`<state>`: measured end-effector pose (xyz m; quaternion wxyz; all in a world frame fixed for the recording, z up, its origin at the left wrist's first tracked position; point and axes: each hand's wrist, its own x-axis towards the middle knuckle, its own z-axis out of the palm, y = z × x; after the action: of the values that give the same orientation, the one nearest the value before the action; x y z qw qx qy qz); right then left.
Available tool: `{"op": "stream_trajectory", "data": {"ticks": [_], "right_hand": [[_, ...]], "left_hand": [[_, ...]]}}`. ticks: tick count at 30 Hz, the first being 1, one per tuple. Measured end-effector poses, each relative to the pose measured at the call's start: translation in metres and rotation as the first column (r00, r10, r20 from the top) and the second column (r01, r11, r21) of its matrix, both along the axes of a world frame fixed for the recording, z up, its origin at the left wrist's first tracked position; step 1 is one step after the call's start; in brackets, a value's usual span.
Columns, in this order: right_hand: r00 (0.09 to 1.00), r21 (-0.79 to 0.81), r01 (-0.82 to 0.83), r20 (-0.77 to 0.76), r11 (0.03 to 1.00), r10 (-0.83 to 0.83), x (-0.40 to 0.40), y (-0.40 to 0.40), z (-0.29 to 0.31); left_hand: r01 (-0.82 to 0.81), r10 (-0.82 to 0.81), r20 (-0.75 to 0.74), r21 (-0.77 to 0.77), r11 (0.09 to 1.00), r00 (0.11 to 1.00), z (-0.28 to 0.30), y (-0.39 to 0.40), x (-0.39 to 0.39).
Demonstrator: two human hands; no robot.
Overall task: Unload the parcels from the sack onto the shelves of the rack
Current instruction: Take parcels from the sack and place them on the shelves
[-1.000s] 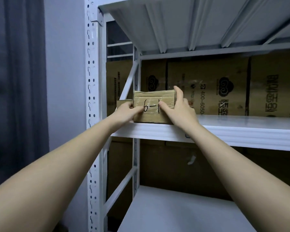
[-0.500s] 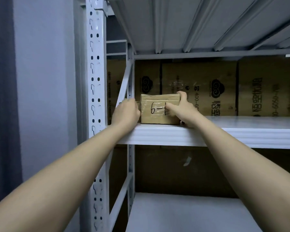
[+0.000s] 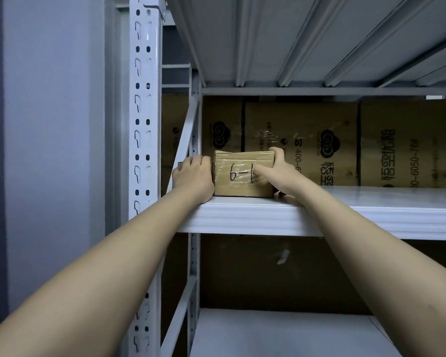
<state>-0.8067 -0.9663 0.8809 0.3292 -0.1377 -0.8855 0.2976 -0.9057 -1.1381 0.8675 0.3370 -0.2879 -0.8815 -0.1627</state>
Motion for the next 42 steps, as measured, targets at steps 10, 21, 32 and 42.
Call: {"op": "stream_trajectory", "data": {"ticks": [10, 21, 32, 42], "right_hand": [[0.997, -0.045, -0.059, 0.047, 0.997, 0.061, -0.013, 0.01, 0.005], [1.0, -0.046, -0.014, 0.009, 0.999, 0.015, -0.02, 0.011, -0.001], [0.954, 0.03, 0.214, -0.221, 0.976, -0.203, 0.018, -0.008, -0.006], [0.831, 0.175, 0.281, -0.536, 0.944, -0.148, 0.092, -0.019, -0.054]], "left_hand": [[0.027, -0.027, -0.016, 0.018, 0.999, 1.0, -0.001, 0.0, -0.002], [0.053, -0.052, -0.01, 0.038, 0.998, 0.999, -0.003, -0.002, 0.002], [0.177, -0.105, -0.267, 0.26, 0.949, 0.958, -0.004, -0.008, 0.02], [0.47, -0.4, -0.249, 0.411, 0.781, 0.882, -0.052, 0.001, 0.113]]}}
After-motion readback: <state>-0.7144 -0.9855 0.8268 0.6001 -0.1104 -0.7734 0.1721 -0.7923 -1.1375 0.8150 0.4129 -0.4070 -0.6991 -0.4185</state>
